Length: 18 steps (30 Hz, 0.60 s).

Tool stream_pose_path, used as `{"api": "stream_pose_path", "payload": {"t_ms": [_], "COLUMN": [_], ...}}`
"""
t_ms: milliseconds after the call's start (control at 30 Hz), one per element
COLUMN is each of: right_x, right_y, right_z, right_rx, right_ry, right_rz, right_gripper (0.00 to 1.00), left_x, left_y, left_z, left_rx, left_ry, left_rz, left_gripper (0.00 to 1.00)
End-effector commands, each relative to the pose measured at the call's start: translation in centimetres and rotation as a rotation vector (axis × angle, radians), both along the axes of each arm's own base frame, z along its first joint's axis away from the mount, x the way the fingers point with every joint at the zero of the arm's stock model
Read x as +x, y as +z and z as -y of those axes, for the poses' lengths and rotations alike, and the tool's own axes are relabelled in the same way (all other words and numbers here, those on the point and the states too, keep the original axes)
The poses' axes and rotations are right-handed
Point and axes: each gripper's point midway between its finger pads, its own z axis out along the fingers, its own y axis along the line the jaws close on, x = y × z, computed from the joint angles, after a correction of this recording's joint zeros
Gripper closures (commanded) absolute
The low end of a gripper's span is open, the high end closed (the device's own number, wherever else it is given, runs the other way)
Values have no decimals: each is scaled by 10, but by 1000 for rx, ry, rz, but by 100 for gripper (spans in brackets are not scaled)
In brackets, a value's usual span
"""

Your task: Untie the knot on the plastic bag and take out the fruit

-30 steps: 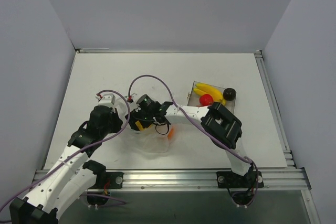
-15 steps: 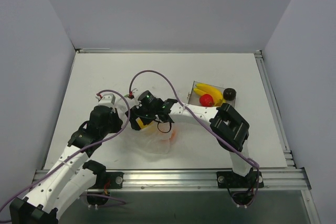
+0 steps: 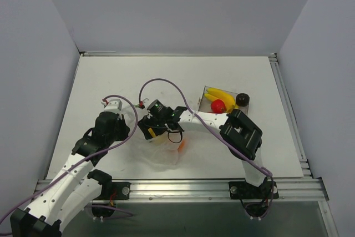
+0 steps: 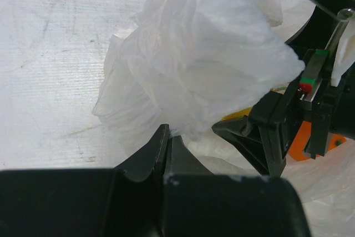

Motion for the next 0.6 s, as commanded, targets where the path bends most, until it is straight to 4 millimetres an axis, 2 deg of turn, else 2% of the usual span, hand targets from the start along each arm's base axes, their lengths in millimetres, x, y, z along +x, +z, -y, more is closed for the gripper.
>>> {"api": "stream_pose_path", "payload": {"t_ms": [0,33,67,133,167,267,567], "right_x": [-4,-2,-3,-2,-2,-3,-9], "right_y": [-6,-1,1,11,15,37,117], "right_z": [9,7,6,3,2,0,-5], "right_rx": [-39,-27,-22,-1,8,45,197], "right_ry": [-13,-14,-11,-9,-6,-1,32], "right_rz": [-16,-12,-11,-2,4,28,134], "right_gripper": [18,22,33,47,60,75,79], "left_x": [8,7,7,7,7,8,9], "left_y": [13,12,12,13,14,14,18], "left_z": [6,6,6,6,5,5,1], "left_rx": [-24,-23,-22,-24,-24,-24,-18], "left_ry": [-16,-14,-14,-13,-12,-11,9], "left_rz": [52,51,50,56,57,59,77], "left_gripper": [100,100,100,100,100,100,100]}}
